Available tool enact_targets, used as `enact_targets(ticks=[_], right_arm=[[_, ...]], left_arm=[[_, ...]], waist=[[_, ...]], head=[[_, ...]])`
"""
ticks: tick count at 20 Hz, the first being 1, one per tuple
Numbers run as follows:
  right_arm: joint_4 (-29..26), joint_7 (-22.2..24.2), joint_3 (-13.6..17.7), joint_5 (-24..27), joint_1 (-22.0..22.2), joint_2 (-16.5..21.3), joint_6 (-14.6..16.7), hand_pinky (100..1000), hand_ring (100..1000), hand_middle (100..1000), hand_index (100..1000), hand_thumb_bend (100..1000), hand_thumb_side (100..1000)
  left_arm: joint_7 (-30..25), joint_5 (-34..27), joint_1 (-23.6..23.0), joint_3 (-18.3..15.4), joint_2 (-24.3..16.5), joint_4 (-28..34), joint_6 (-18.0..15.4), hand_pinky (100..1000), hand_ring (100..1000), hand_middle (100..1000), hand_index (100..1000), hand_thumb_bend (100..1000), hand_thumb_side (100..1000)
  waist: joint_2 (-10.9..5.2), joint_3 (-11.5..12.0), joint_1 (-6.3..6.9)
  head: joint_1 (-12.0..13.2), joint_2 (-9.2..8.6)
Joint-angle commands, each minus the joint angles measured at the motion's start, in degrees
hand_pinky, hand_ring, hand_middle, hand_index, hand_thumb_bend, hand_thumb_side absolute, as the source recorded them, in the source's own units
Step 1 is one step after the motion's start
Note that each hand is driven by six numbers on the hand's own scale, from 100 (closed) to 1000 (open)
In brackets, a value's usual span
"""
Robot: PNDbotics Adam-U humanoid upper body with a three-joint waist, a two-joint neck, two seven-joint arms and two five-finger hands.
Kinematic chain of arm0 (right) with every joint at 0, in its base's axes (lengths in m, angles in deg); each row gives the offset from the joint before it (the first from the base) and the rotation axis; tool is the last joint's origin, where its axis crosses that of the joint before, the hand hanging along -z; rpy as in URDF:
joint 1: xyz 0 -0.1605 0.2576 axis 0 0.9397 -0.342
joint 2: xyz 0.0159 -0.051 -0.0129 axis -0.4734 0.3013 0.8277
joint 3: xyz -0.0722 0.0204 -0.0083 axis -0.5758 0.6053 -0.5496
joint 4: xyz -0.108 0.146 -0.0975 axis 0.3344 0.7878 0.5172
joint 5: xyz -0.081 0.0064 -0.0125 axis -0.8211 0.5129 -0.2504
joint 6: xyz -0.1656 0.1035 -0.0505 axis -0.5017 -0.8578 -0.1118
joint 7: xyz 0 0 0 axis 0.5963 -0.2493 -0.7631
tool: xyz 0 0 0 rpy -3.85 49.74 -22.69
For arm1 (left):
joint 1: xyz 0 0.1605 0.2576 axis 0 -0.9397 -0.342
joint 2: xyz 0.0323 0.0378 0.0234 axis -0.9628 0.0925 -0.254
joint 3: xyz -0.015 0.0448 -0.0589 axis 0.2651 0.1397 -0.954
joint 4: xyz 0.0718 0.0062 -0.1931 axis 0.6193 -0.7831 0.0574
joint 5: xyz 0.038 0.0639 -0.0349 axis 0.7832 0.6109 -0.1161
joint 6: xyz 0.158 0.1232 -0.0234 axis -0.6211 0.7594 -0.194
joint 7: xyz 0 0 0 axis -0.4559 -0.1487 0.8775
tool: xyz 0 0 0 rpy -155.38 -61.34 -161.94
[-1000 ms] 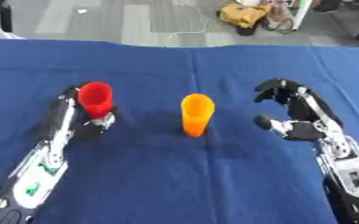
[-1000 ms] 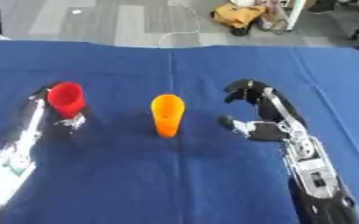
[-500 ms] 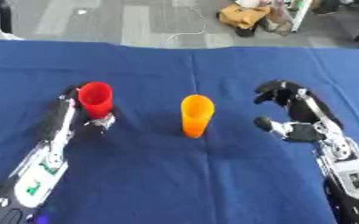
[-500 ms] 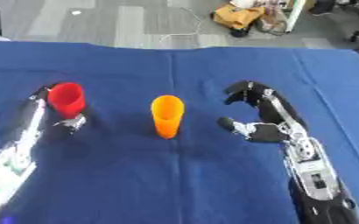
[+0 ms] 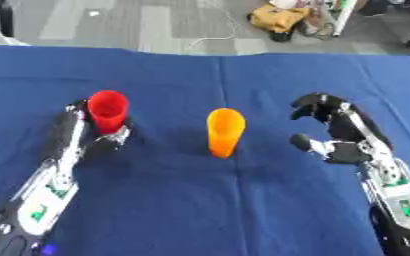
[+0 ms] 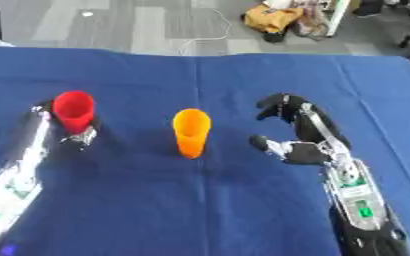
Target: Pour the contents of one cup into another cup.
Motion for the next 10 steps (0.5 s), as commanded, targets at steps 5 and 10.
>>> enact_targets(ticks=[5,10], right_arm=[[-0.41,-0.03,0.19,0.43,-0.81,0.80,-0.03,763,630,668,711,635,340],[-0.47,-0.07,0.27,0.44,-0.76,0.85,-0.09,762,630,668,711,634,343]], left_arm=[[4.26,-2.30,0.27,-0.45,-0.31,1.66,-0.83,473,361,379,587,312,473],[8.96,-5.74,-0.69,-0.07,-1.13,6.03,-2.53,418,293,306,514,198,404]], waist=[[-0.88,-0.06,0.07],[-0.93,0.03,0.17]], head=[[0.04,-0.62],[-0.07,-0.60]])
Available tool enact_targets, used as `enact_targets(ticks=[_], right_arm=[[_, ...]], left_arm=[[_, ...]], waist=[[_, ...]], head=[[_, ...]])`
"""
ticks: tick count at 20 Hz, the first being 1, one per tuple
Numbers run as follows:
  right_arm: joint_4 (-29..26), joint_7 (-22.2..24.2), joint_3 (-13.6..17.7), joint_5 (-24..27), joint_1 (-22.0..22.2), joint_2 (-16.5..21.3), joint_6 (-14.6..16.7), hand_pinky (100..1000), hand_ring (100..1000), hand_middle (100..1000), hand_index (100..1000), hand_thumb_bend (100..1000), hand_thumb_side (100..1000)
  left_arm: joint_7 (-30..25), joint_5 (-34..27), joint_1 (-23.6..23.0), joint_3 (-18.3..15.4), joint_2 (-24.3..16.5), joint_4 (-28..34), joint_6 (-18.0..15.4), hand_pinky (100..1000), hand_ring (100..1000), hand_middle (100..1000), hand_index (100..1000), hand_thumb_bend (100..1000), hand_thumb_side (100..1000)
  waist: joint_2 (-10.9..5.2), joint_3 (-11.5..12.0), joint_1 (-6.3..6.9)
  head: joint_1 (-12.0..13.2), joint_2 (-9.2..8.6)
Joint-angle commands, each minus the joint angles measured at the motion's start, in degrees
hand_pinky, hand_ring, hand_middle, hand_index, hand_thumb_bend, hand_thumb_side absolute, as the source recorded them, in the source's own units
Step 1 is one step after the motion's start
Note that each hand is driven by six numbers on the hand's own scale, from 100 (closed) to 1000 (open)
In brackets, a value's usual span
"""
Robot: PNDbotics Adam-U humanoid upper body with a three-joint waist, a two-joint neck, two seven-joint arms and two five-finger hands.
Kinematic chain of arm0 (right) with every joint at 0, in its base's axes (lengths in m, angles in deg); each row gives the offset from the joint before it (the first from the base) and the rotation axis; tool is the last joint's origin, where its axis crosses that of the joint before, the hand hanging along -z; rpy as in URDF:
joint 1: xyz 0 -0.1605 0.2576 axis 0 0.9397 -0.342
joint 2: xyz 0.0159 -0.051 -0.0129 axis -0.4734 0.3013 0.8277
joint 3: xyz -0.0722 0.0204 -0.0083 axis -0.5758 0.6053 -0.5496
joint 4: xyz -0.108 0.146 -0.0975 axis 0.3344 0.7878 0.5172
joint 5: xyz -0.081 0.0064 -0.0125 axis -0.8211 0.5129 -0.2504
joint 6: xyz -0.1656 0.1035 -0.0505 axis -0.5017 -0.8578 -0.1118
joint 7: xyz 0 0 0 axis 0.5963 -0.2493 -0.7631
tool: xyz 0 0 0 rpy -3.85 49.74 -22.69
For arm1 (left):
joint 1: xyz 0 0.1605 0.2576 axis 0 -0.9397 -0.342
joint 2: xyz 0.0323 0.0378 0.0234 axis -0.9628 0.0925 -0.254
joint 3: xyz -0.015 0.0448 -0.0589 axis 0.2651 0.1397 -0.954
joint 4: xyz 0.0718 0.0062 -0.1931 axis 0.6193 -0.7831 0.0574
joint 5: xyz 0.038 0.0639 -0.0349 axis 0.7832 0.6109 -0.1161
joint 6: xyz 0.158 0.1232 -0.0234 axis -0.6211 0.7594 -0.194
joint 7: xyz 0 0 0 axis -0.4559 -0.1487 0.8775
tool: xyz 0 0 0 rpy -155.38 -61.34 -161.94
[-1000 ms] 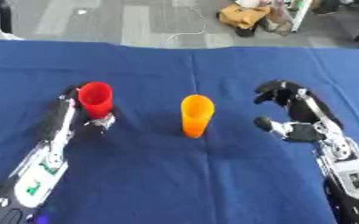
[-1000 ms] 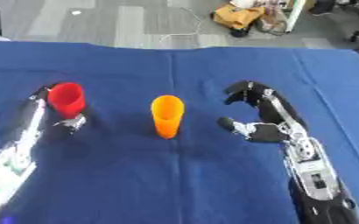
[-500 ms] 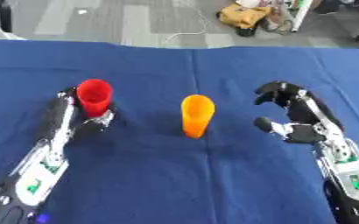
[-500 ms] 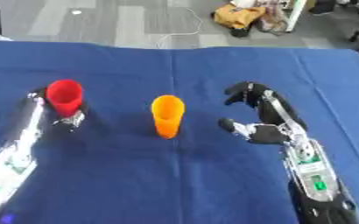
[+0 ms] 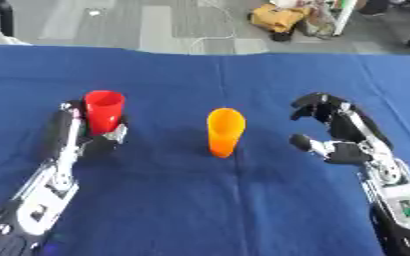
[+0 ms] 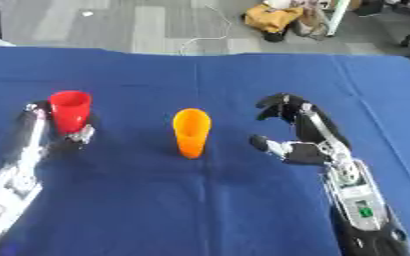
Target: Pour the contents of one cup into another cup.
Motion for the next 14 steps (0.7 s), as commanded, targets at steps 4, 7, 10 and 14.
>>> enact_targets(ticks=[4,7,10,14], right_arm=[[-0.48,-0.16,0.36,0.35,-0.74,0.91,-0.17,762,630,668,712,634,343],[-0.29,-0.28,0.46,0.13,-0.76,1.03,-0.20,762,630,667,711,638,338],[0.23,-0.36,0.55,-0.25,-0.90,1.29,-0.16,762,629,668,711,647,331],[1.92,-0.25,0.35,-1.36,-1.84,1.91,0.31,761,628,668,712,662,311]], left_arm=[[3.55,-4.08,-1.13,1.16,-2.39,8.01,-1.14,414,281,293,502,140,388],[3.05,-5.41,-2.62,1.88,-3.52,12.31,-0.73,416,281,294,503,136,389],[2.16,-6.17,-4.13,2.54,-4.58,16.10,-0.60,422,286,298,506,139,391],[0.62,-7.51,-6.63,3.08,-5.99,22.57,-0.10,430,296,306,512,147,396]], waist=[[-1.10,0.14,0.24],[-1.16,0.30,0.30],[-1.28,0.59,0.38],[-1.48,1.05,0.49]], head=[[-0.22,-0.54],[-0.36,-0.48],[-0.54,-0.39],[-0.87,-0.26]])
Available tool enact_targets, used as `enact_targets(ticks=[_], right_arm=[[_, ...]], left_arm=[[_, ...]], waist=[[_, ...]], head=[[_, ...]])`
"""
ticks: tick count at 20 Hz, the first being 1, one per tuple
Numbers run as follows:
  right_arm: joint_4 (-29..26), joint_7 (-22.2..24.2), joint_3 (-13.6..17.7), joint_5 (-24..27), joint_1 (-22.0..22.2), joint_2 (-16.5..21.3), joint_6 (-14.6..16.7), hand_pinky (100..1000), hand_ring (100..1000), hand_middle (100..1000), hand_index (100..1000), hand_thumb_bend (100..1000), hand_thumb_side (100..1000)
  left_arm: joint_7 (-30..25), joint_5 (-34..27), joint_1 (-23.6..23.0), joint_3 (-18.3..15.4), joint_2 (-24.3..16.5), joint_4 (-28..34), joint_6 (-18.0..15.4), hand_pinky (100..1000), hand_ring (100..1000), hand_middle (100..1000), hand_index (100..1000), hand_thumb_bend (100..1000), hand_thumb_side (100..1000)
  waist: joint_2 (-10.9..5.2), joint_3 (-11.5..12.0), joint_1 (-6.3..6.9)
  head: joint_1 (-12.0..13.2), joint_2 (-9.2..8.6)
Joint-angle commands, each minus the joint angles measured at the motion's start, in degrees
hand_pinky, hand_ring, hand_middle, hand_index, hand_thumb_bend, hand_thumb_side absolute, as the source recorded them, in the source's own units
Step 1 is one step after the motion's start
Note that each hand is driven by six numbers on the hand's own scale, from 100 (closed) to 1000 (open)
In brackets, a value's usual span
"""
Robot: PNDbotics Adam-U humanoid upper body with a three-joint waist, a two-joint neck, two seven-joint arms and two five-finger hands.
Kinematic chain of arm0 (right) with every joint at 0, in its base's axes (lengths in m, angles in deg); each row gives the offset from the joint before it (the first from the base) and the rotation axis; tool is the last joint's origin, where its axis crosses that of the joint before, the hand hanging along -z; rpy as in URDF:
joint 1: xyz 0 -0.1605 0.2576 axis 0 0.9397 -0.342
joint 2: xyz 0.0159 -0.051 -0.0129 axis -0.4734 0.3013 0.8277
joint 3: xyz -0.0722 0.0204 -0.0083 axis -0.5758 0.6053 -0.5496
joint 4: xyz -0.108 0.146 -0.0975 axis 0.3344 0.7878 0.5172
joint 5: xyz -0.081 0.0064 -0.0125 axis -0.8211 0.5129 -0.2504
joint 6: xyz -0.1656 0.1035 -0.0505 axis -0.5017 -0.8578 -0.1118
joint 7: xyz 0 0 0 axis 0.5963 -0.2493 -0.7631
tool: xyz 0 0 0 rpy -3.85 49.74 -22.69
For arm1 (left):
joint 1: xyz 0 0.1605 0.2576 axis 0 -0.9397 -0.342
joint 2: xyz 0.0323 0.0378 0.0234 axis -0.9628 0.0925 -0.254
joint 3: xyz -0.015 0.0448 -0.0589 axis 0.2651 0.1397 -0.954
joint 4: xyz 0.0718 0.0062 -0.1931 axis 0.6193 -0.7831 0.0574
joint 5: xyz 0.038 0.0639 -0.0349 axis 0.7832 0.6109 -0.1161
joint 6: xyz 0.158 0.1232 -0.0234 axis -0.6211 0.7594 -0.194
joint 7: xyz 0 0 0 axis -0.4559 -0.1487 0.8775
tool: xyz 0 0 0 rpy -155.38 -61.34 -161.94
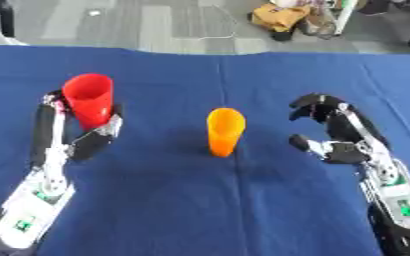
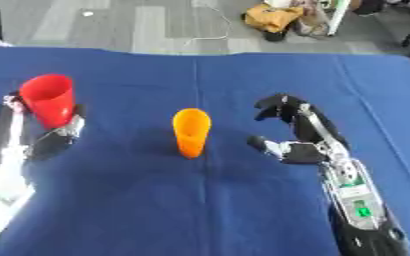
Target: Pour the contents of one cup into another cup.
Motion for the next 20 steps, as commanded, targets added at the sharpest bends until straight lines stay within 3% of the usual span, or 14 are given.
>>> enact_targets(ticks=[1,14,20], right_arm=[[1.05,-0.06,0.18,-1.22,-1.66,1.98,0.48,760,627,666,712,668,301],[9.89,-1.72,-0.81,-7.72,-5.80,3.03,4.12,756,629,664,718,747,286],[12.88,-3.02,-1.11,-10.55,-7.01,2.63,5.65,756,629,664,720,764,280]], left_arm=[[-1.31,-1.08,-0.69,0.24,-2.38,6.07,0.49,434,299,309,514,152,399],[-6.43,-5.31,-6.55,0.90,-4.70,21.48,3.86,455,335,345,543,188,449],[-8.66,-6.36,-8.75,0.98,-4.96,25.50,5.06,465,359,370,564,193,470]], waist=[[-1.50,0.27,0.19],[-1.95,1.79,0.80],[-2.14,2.31,1.22]], head=[[-0.42,-0.27],[-1.35,-0.10],[-1.79,-0.04]])
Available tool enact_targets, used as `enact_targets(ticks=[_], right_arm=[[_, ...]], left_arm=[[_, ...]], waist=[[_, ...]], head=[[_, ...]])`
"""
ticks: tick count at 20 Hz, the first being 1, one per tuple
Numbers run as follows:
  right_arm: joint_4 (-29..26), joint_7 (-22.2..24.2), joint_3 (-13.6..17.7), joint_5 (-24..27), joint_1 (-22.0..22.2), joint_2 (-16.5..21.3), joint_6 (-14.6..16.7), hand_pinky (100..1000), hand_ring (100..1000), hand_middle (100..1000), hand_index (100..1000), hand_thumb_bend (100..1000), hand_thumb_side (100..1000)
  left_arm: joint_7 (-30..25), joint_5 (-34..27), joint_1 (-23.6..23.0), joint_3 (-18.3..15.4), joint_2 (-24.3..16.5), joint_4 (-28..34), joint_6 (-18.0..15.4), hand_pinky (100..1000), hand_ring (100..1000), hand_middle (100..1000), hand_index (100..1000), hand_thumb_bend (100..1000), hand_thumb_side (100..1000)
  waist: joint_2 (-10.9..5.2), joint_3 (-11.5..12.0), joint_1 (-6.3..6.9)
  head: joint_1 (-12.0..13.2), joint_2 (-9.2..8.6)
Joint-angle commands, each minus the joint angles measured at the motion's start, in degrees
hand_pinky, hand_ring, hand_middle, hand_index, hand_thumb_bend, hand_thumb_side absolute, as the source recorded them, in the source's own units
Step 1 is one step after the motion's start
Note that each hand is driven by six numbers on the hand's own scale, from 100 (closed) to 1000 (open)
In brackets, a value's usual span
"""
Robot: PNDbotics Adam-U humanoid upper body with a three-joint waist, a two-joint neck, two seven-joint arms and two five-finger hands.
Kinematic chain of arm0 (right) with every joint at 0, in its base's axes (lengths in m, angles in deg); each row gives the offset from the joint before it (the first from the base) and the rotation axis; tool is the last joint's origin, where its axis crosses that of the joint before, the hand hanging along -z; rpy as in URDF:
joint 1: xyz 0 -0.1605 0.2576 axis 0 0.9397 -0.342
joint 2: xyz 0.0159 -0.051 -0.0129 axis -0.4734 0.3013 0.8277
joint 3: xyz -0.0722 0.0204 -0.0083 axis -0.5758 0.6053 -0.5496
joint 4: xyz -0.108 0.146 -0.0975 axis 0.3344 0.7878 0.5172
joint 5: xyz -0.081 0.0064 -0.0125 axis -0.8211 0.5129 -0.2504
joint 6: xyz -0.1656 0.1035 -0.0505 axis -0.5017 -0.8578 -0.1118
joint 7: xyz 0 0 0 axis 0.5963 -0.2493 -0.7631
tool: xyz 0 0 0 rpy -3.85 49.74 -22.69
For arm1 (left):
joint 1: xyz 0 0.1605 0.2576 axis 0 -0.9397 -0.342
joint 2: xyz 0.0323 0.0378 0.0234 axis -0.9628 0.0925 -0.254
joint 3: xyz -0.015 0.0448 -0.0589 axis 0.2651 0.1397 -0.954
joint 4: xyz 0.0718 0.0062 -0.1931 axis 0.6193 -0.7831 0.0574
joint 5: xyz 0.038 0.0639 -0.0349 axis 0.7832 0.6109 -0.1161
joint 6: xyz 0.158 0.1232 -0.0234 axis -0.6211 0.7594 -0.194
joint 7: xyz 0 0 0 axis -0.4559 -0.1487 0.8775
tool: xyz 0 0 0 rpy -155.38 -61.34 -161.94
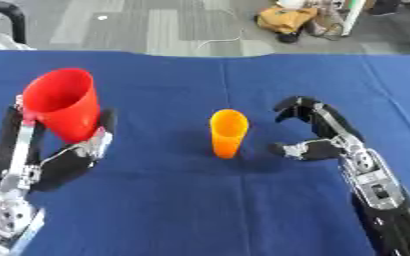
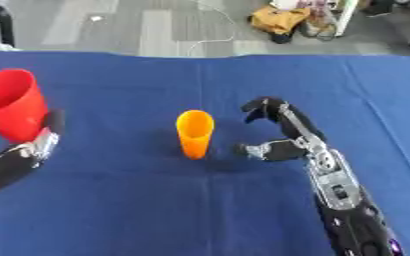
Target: Pour the contents of one cup into another cup.
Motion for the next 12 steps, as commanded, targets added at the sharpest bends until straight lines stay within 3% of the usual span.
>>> enact_targets(ticks=[1,12], right_arm=[[0.65,-0.42,-0.13,-1.55,-1.50,1.11,0.88,756,629,664,720,764,279],[3.19,-1.03,-0.64,-4.69,-3.01,-0.52,1.91,756,629,664,721,769,277]], left_arm=[[-0.94,-0.55,-0.12,-0.11,-1.24,2.61,0.36,465,359,371,564,192,471],[-2.24,-1.00,-1.74,0.38,-0.04,4.40,0.59,467,359,373,567,190,494]], waist=[[-1.38,0.18,0.19],[-1.42,1.22,0.65]], head=[[-0.40,-0.09],[-1.20,-0.06]])
